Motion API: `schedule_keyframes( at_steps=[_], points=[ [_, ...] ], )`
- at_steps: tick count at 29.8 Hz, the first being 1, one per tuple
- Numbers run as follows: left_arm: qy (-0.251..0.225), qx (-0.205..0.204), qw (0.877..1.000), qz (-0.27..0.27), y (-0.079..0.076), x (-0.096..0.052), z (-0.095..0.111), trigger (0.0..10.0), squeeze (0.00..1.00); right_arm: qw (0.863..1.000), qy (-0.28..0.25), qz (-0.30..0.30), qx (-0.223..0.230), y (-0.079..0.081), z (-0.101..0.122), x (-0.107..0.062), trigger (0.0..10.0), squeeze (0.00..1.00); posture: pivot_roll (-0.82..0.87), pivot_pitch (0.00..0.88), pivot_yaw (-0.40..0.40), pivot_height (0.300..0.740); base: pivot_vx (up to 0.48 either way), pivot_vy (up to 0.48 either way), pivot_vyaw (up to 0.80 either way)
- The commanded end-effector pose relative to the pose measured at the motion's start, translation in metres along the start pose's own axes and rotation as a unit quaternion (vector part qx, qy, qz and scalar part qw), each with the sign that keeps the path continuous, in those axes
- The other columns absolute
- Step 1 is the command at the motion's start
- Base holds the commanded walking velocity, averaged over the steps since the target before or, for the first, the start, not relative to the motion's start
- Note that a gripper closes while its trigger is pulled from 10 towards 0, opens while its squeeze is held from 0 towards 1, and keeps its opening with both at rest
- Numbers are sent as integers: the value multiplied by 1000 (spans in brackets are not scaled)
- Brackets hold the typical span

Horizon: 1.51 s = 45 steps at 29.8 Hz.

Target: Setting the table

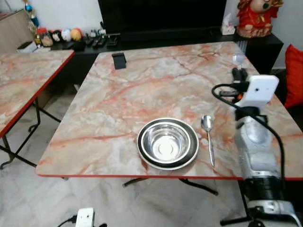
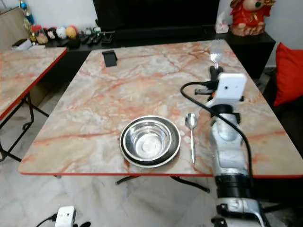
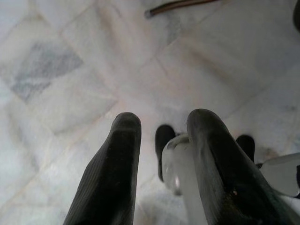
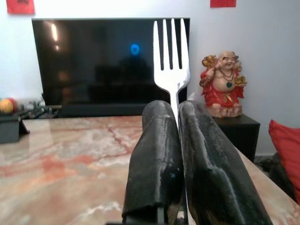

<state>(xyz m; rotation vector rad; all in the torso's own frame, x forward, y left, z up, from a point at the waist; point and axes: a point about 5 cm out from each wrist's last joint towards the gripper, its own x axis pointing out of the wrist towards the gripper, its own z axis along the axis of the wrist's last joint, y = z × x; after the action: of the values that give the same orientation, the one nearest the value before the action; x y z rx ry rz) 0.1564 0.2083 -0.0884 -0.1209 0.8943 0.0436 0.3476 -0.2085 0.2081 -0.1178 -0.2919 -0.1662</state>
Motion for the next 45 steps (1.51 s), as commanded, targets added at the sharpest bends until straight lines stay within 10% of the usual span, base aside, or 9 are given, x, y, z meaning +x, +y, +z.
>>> schedule_keyframes(
  at_steps=[1,11,25,45],
  points=[
    [14,0,1000,12,12,-4,-5,10000,0,999,26,-17,-17,-8,-3,2,10000,0,-115,0,105,740,0,0,0],
    [19,2,1000,10,19,-5,-4,10000,0,986,157,-34,-51,-36,-32,7,10000,0,-119,0,114,740,0,0,0],
    [27,-7,1000,-6,12,-4,-7,10000,0,947,319,19,-35,-26,-82,-9,10000,0,-115,0,101,740,0,0,0],
    [26,-6,1000,-12,-7,5,5,10000,0,941,338,-2,-20,-21,-100,-22,10000,0,-110,0,101,740,0,0,0]
  ],
)
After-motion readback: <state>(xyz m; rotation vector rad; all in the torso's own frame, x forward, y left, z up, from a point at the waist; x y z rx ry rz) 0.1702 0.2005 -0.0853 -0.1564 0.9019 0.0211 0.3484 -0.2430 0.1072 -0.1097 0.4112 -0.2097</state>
